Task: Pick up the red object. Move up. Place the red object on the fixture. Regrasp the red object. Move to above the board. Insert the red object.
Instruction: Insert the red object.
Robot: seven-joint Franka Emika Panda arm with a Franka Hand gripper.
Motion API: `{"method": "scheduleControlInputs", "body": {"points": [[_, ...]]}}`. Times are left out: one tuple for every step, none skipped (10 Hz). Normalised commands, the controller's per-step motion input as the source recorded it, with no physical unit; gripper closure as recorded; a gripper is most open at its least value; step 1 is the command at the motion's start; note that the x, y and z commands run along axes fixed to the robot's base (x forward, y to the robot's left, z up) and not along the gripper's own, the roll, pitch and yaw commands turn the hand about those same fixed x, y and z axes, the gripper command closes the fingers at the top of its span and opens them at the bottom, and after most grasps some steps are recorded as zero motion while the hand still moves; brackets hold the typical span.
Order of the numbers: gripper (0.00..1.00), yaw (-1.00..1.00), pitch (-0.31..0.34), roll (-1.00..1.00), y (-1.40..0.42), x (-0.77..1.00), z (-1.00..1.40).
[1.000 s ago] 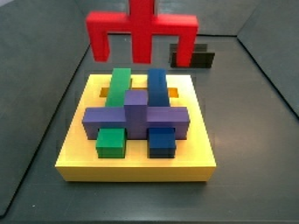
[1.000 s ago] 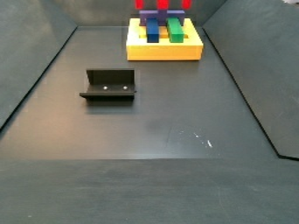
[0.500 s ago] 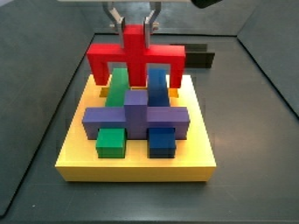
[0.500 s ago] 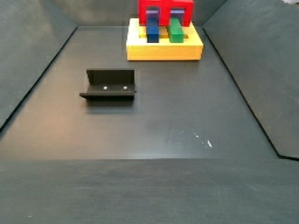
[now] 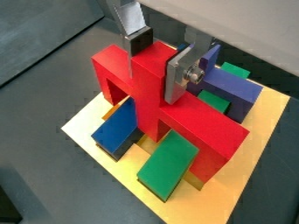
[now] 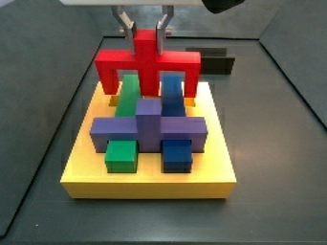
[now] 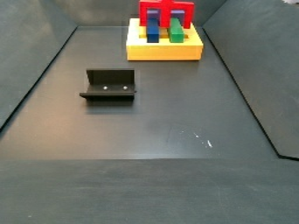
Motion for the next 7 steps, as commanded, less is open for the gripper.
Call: {"method": "scheduleControlInputs", "body": {"points": [[1.00, 0.00, -0.057, 0.00, 0.00, 0.10, -0.16], [1.00, 0.00, -0.064, 0.01, 0.00, 0.00, -0.23], [1.00, 0.00, -0.054, 0.01, 0.00, 0.00, -0.21], [1.00, 0.00, -0.061, 0.00, 0.00, 0.00, -0.21], [1.00, 0.00, -0.066, 0.01, 0.00, 0.00, -0.23], [1.00, 0.00, -0.067, 0.01, 0.00, 0.00, -0.23], [1.00, 0.00, -0.056, 0.00, 0.04, 0.00, -0.21]]}}
